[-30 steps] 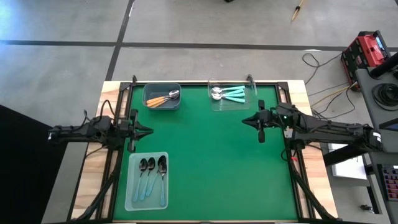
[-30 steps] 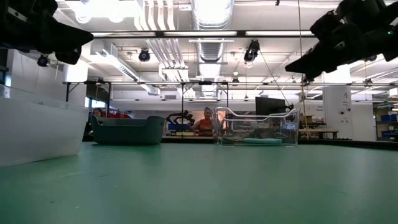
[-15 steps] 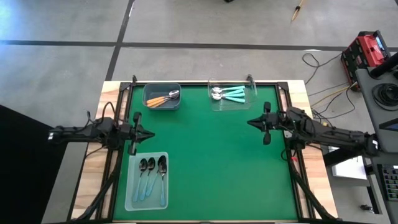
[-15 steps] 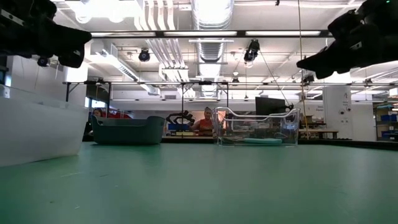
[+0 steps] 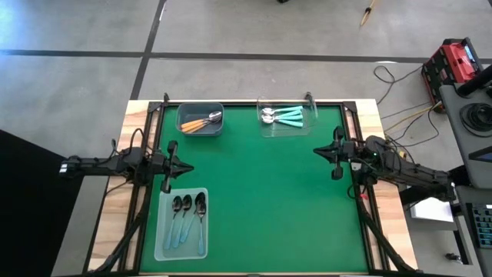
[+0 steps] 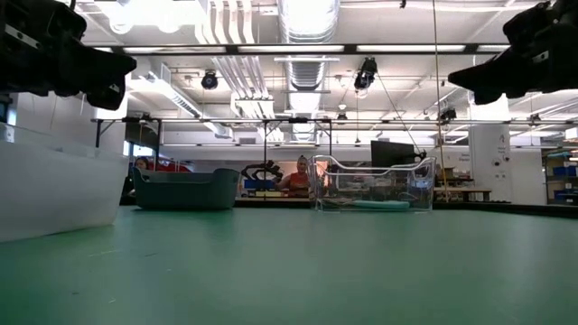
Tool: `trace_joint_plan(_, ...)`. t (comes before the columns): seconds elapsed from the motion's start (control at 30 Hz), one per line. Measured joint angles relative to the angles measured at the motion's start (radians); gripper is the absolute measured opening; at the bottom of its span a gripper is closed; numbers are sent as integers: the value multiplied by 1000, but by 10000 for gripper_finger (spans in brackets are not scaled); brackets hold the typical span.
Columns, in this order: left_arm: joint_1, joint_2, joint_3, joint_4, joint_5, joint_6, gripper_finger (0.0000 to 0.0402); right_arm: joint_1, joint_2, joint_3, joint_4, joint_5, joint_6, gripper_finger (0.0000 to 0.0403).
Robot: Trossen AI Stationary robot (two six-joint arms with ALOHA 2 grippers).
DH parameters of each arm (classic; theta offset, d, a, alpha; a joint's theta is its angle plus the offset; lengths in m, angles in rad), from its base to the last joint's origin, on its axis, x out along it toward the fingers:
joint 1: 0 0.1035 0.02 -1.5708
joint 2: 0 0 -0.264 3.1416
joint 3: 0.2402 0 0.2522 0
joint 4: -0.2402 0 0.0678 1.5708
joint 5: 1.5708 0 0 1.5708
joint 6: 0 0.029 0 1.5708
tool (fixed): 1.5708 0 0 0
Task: Sort silverware by color (type)
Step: Return to Home Position
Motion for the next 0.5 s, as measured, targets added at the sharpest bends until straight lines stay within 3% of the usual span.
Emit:
trace_joint_plan(0.23,0,1,0,1,0,2,0,0,-110,-1,-109,23,1,9)
trace_joint_plan(0.5,0,7,0,0,0,14,0,0,-109,-28,-113,49,-5,9)
